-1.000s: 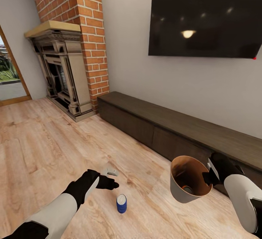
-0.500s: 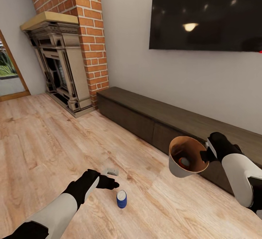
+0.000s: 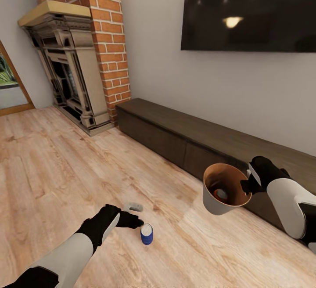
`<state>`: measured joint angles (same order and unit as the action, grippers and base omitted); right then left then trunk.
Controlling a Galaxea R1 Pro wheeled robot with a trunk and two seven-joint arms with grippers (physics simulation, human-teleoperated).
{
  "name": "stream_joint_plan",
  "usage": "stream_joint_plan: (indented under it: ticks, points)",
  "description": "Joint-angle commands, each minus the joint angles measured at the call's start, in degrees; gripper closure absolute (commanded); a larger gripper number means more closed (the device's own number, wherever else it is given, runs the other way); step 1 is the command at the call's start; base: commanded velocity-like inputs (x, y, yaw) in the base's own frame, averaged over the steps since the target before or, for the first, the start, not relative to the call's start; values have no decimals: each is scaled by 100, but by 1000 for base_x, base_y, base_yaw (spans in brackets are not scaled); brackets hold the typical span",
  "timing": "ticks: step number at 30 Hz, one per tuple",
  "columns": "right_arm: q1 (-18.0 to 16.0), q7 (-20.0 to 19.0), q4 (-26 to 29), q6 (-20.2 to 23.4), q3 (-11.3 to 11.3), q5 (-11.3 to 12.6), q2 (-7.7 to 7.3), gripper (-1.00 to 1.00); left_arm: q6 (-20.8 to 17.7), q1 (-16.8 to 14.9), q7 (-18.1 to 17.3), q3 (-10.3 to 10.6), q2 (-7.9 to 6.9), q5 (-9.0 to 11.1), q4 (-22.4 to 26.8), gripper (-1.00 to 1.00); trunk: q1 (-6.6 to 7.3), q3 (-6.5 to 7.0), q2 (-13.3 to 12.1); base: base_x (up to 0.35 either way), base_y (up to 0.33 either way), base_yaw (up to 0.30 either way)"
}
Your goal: Put the three can of soda from the living room inside the tash can in the kitchen.
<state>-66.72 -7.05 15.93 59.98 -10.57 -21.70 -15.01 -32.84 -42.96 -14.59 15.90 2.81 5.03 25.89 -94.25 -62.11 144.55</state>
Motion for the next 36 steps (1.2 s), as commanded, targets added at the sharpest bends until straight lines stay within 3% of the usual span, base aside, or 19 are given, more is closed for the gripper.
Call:
stream_joint_plan:
  ticks: [1, 10, 22, 36]
  points:
    - [-11, -16, -8, 2, -24, 90, 7, 100, 7, 1, 0, 0, 0, 1, -1, -100, -1, -22, 3, 0, 0, 0]
    - [-16, 3, -26, 2, 50, 87, 35, 100, 21, 0, 0, 0, 0, 3, 6, -100, -24, -221, 15, 0, 0, 0]
    - [-16, 10, -28, 2, 124, 87, 39, 100, 13, -1, 0, 8, 10, -4, -2, -100, -24, -221, 15, -4, -6, 0]
    - [-16, 18, -28, 2, 130, 87, 47, 100, 183, 1, 8, 1, 9, 7, 4, -100, -24, -221, 15, 200, -2, 0]
